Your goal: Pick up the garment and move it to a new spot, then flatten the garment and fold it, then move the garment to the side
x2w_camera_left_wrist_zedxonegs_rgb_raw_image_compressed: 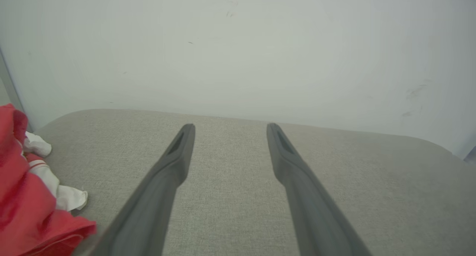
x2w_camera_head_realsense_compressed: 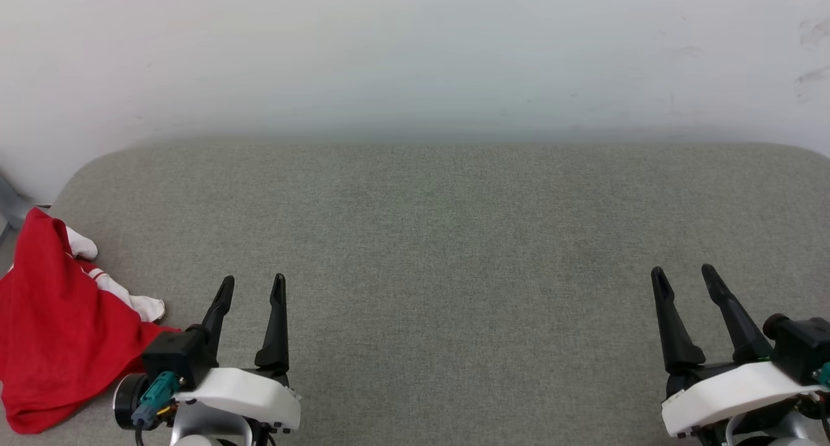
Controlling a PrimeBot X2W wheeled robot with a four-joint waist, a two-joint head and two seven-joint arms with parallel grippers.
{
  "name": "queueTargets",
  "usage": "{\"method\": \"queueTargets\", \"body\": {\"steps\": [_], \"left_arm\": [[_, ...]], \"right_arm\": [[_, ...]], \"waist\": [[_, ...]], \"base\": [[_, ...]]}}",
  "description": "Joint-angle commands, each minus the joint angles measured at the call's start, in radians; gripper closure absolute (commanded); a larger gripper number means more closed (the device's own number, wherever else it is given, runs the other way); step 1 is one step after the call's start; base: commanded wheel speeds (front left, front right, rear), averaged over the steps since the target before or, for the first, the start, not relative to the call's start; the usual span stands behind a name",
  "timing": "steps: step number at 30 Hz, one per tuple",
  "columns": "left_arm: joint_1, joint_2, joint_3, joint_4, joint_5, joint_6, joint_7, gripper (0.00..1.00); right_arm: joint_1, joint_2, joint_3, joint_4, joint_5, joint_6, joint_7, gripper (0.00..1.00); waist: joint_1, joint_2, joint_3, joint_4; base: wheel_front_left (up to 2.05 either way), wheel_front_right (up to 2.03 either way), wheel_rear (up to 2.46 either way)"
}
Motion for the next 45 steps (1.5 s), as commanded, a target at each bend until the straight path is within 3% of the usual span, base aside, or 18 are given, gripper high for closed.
{"method": "queueTargets", "body": {"steps": [1,27,33,45], "left_arm": [[-0.003,0.007,-0.003,-0.004,0.019,0.005,-0.008,0.00],[-0.013,-0.038,0.034,0.059,0.117,-0.073,-0.059,0.00],[-0.026,-0.050,0.052,0.075,0.139,-0.086,-0.069,0.00],[-0.054,-0.064,0.085,0.092,0.137,-0.093,-0.071,0.00]], "right_arm": [[-0.002,0.003,-0.003,-0.014,-0.021,0.000,0.002,0.00],[0.027,0.024,-0.028,-0.032,-0.153,0.000,-0.011,0.00],[0.043,0.025,-0.011,-0.049,-0.192,0.000,-0.015,0.00],[0.038,0.025,0.022,-0.066,-0.190,0.000,-0.024,0.00]], "waist": [[-0.0001,0.0000,0.000,0.001],[-0.0001,0.0000,-0.009,0.043],[-0.0001,0.0000,-0.006,0.114],[-0.0001,0.0000,0.010,0.336]], "base": [[0.00,0.00,0.00],[0.00,0.00,0.00],[0.00,0.00,0.00],[0.00,0.00,0.00]]}}
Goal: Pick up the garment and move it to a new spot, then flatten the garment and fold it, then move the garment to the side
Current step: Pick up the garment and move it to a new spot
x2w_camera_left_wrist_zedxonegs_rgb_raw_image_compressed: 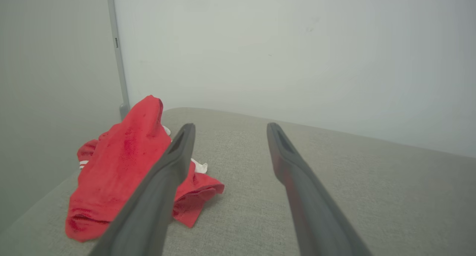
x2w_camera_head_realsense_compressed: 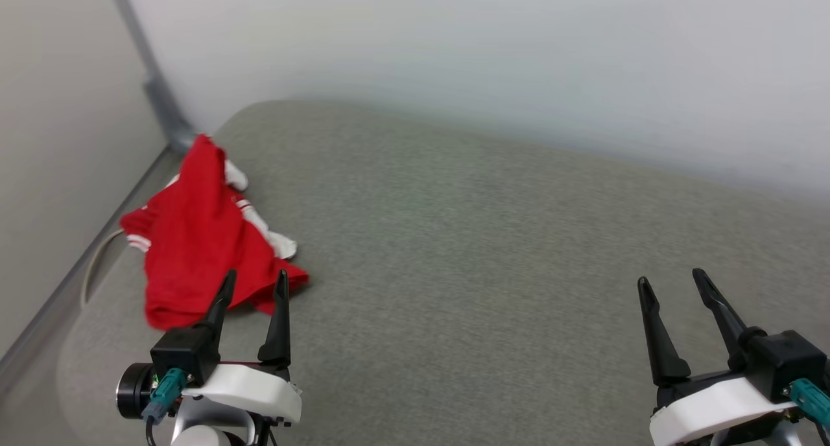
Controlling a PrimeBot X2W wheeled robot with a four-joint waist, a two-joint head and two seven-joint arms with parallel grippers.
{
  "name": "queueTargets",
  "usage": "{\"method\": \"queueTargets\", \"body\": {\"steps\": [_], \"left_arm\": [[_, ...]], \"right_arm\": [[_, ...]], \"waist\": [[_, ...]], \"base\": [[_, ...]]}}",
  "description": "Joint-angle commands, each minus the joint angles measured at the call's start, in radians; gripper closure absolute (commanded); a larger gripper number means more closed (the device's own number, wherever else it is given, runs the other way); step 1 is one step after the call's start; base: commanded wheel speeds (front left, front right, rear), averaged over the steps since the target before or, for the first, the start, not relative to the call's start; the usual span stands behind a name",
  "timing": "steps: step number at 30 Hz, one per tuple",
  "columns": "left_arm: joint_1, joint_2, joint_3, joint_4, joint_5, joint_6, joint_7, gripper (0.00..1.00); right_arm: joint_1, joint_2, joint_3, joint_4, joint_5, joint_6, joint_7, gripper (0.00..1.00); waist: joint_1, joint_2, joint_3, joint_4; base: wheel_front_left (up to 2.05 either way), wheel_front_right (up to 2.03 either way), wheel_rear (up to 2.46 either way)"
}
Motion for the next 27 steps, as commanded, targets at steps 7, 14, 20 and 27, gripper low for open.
{"method": "queueTargets", "body": {"steps": [7,14,20,27], "left_arm": [[-0.018,-0.005,0.020,-0.005,-0.007,-0.006,-0.003,0.00],[0.003,-0.008,0.067,-0.048,-0.027,0.010,-0.003,0.00],[0.021,-0.007,0.083,-0.082,-0.053,0.025,-0.003,0.00],[0.027,-0.007,0.086,-0.099,-0.063,0.036,-0.003,0.00]], "right_arm": [[-0.018,0.003,0.014,-0.015,0.000,-0.001,-0.012,0.00],[-0.066,0.000,0.059,0.000,-0.005,-0.001,-0.008,0.00],[-0.103,-0.014,0.081,0.025,0.001,-0.001,-0.011,0.00],[-0.124,-0.021,0.084,0.042,0.008,-0.001,-0.017,0.00]], "waist": [[0.0000,0.0000,0.014,0.181],[0.0000,0.0000,0.042,0.223],[0.0000,0.0000,0.056,0.230],[0.0000,0.0000,0.062,0.233]], "base": [[0.00,0.00,0.00],[0.00,0.00,0.00],[0.00,0.00,0.00],[0.00,0.00,0.00]]}}
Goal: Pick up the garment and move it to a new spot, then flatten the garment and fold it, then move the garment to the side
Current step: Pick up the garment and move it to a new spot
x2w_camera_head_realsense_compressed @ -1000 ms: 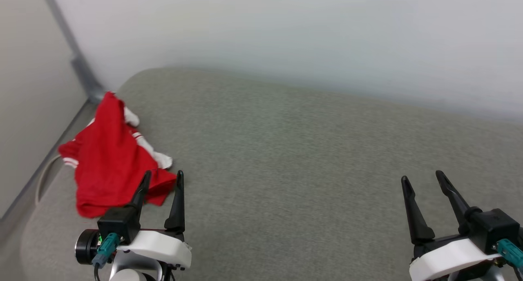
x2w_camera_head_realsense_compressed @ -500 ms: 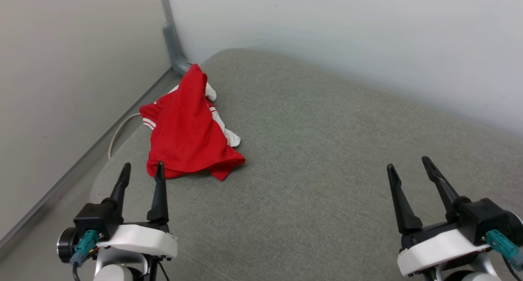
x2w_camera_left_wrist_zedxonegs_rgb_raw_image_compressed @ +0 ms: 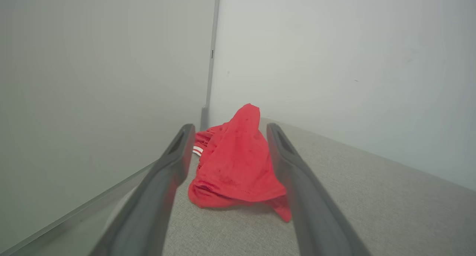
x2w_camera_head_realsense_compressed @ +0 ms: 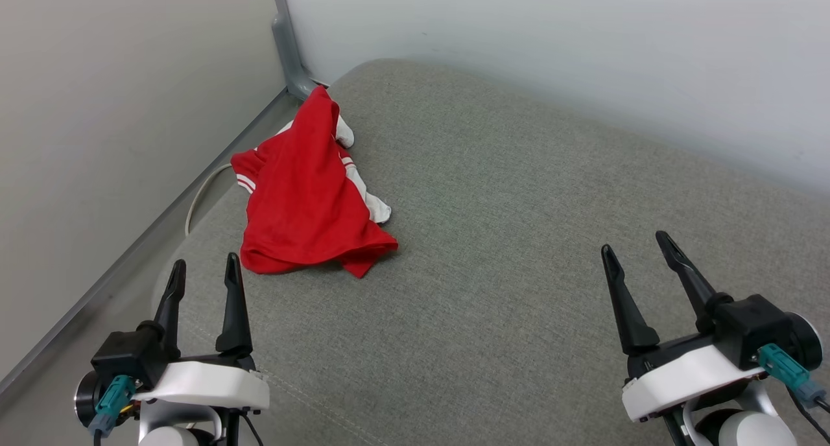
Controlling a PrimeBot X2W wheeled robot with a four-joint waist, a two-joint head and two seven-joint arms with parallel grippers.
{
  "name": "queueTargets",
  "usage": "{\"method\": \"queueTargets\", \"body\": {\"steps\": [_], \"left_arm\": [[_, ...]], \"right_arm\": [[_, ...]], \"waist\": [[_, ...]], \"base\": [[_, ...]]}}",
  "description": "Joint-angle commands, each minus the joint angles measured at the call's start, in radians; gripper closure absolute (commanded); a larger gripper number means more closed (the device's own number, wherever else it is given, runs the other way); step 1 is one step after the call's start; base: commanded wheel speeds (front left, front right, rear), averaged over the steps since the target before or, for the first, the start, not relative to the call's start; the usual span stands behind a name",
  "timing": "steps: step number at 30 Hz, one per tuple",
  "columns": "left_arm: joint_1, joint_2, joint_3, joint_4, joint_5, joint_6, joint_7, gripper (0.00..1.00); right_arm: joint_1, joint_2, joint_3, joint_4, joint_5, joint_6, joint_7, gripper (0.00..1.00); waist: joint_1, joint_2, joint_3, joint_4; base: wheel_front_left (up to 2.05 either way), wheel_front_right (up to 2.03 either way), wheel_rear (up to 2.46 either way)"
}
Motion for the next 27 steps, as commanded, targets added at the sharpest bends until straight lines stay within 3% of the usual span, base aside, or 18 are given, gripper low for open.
{"method": "queueTargets", "body": {"steps": [1,8,15,21,27], "left_arm": [[0.004,-0.001,0.003,-0.001,0.000,0.005,-0.003,0.00],[-0.058,-0.002,0.009,0.053,0.005,-0.017,-0.003,0.00],[-0.250,0.035,0.003,0.261,-0.046,-0.047,0.022,0.00],[-0.443,0.101,-0.015,0.437,-0.149,-0.063,0.169,0.00],[-0.610,0.178,-0.094,0.595,-0.271,-0.064,0.358,0.00]], "right_arm": [[-0.013,-0.006,-0.001,0.003,0.005,-0.001,-0.002,0.00],[0.017,-0.002,-0.031,-0.019,0.001,-0.001,0.007,0.00],[0.020,-0.012,-0.061,-0.094,-0.024,-0.001,0.054,0.00],[-0.026,-0.042,-0.055,-0.146,-0.020,-0.001,0.096,0.00],[-0.072,-0.075,-0.046,-0.164,-0.014,-0.001,0.111,0.00]], "waist": [[0.0000,0.0000,0.000,0.000],[0.0000,0.0000,0.016,0.001],[0.0000,0.0000,0.109,-0.024],[0.0000,0.0000,0.225,-0.082],[0.0000,0.0000,0.326,-0.125]], "base": [[0.00,0.00,0.00],[0.00,0.00,0.00],[0.00,0.00,0.00],[0.00,0.00,0.00],[0.00,0.00,0.00]]}}
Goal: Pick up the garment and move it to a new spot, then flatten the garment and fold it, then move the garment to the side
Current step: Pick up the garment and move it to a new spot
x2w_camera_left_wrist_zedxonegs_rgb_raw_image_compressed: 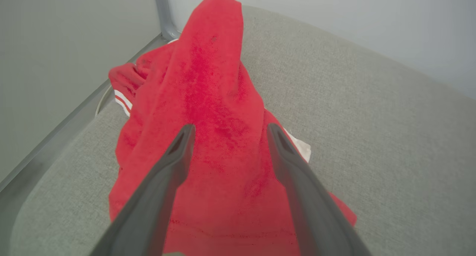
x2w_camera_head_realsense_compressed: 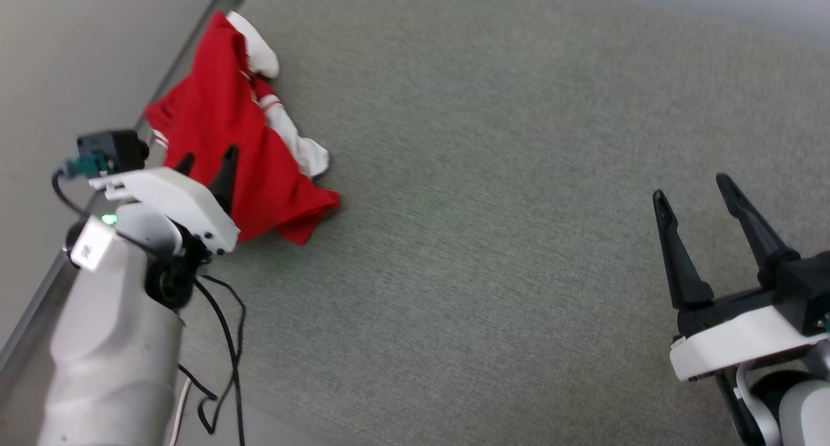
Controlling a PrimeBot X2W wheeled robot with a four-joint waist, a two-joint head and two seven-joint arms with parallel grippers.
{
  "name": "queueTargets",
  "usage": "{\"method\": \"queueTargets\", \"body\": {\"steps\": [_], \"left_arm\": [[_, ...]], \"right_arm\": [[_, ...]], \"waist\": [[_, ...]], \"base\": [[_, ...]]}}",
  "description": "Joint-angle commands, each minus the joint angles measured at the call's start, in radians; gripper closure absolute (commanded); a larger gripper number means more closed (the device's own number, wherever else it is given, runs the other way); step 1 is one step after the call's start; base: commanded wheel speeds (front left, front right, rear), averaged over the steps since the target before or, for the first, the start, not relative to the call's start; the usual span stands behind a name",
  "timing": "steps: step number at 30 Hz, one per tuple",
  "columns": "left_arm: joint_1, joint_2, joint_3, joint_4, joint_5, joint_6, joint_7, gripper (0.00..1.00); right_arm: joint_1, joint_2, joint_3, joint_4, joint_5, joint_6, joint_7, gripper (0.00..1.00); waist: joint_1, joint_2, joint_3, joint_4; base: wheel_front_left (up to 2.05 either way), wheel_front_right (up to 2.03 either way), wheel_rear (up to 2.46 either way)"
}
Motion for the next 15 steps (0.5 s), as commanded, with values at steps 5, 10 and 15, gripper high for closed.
{"method": "queueTargets", "body": {"steps": [5,10,15], "left_arm": [[-0.110,0.061,-0.034,0.094,-0.050,0.001,0.112,0.00],[-0.194,0.108,-0.051,0.183,-0.097,0.001,0.215,0.00],[-0.244,0.126,-0.051,0.297,-0.140,0.003,0.353,0.00]], "right_arm": [[-0.056,-0.030,0.027,-0.004,0.009,-0.001,0.011,0.00],[-0.102,-0.058,0.064,-0.009,0.022,-0.001,0.021,0.00],[-0.138,-0.078,0.078,-0.015,0.031,-0.001,0.025,0.00]], "waist": [[-0.0001,0.0000,0.116,-0.066],[-0.0001,0.0000,0.173,-0.101],[-0.0001,0.0000,0.219,-0.126]], "base": [[0.00,0.00,0.00],[0.00,0.00,0.00],[0.00,0.00,0.00]]}}
